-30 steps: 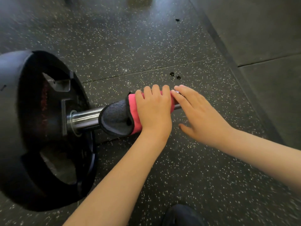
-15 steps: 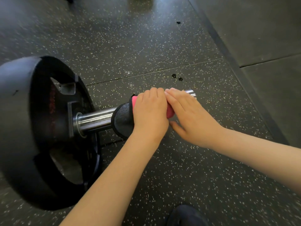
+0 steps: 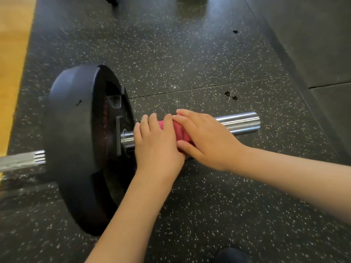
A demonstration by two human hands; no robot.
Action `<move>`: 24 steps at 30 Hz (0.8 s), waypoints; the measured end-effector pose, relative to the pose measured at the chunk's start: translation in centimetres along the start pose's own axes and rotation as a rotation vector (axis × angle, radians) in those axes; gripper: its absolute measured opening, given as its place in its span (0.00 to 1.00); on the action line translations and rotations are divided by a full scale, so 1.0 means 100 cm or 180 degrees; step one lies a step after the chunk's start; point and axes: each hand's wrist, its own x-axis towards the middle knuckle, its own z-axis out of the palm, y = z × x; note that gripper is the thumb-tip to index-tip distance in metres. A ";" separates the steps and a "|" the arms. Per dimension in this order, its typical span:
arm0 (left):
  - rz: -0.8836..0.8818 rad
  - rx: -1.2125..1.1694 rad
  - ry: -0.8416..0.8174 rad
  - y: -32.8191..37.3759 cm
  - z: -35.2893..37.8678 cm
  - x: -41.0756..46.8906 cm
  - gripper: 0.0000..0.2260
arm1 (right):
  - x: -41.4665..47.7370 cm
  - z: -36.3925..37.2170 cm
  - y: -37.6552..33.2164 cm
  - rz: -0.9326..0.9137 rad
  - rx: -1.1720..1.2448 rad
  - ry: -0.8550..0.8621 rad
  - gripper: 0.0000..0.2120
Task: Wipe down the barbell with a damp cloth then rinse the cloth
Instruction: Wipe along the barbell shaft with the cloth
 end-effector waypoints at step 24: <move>0.0054 -0.1289 0.0594 0.010 -0.018 0.004 0.11 | 0.002 -0.020 0.006 -0.0543 0.0470 0.1051 0.11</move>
